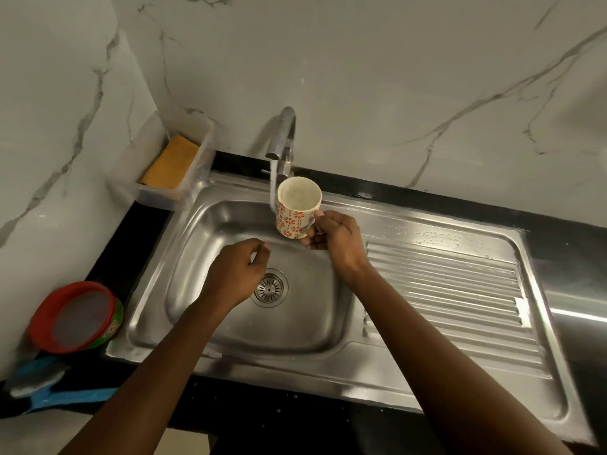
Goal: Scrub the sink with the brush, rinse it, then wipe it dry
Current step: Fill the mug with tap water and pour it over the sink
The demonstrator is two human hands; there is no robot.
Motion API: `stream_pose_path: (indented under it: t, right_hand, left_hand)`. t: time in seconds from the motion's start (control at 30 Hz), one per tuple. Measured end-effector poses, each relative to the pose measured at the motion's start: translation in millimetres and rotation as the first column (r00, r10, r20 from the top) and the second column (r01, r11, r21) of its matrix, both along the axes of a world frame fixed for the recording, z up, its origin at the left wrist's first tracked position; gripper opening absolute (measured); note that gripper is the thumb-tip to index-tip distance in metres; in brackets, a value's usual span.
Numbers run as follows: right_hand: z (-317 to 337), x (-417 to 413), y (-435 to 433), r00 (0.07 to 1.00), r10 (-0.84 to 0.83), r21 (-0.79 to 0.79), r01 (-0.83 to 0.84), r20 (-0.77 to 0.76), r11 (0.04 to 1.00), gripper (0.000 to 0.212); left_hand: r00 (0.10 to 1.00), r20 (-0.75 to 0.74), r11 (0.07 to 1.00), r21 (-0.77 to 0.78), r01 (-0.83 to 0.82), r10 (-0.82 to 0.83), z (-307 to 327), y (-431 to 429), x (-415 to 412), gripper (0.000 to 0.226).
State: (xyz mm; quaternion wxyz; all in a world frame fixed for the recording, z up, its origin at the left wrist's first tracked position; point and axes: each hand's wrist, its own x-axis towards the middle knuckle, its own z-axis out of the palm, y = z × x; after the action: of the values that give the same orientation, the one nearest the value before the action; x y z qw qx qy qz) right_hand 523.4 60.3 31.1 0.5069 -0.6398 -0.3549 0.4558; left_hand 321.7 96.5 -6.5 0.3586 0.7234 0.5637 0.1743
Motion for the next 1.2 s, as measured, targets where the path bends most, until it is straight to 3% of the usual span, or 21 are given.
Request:
stream_pose_path:
  t: [0.27, 0.43, 0.53, 0.67, 0.9, 1.2]
  right_hand:
    - [5, 89, -109, 0.994, -0.107, -0.022, 0.106, -0.030, 0.994, 0.039]
    - [9, 168, -191, 0.978, -0.208, -0.073, 0.210, 0.033, 0.975, 0.038]
    - [7, 218, -234, 0.956, -0.256, -0.112, 0.272, 0.139, 0.956, 0.039]
    - [5, 273, -271, 0.928, -0.281, -0.163, 0.325, 0.246, 0.932, 0.041]
    - [-1, 338, -282, 0.904, -0.294, -0.257, 0.377, 0.310, 0.890, 0.042]
    - [2, 376, -259, 0.909, -0.192, -0.325, 0.321, 0.371, 0.889, 0.036]
  left_hand:
    - [0.980, -0.029, 0.980, -0.013, 0.198, -0.199, -11, -46, 87, 0.025]
    - [0.918, -0.047, 0.913, 0.102, 0.396, -0.393, -33, -94, 174, 0.037]
    - [0.827, -0.128, 0.815, 0.142, 0.562, -0.548, -49, -123, 237, 0.057]
    - [0.677, -0.257, 0.667, 0.139, 0.732, -0.690, -63, -150, 317, 0.064]
    - [0.571, -0.300, 0.555, 0.146, 0.819, -0.764, -88, -168, 424, 0.068]
    - [0.562, -0.392, 0.575, 0.097, 0.812, -0.728, -105, -171, 473, 0.072]
